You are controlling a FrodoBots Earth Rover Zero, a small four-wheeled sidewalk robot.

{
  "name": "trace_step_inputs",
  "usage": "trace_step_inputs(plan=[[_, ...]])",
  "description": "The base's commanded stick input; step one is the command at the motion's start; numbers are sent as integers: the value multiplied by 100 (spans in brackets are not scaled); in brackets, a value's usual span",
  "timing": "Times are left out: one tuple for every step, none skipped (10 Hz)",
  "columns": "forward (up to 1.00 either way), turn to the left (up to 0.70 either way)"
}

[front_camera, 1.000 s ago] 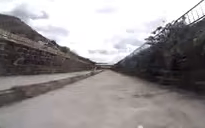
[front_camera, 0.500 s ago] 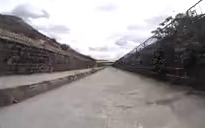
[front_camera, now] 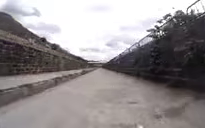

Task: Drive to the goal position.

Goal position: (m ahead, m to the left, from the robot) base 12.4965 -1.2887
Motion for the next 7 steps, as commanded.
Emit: trace_step_inputs(plan=[[100, 0], [100, 0], [100, 0], [100, 0], [100, 0], [100, 0], [100, 0]])
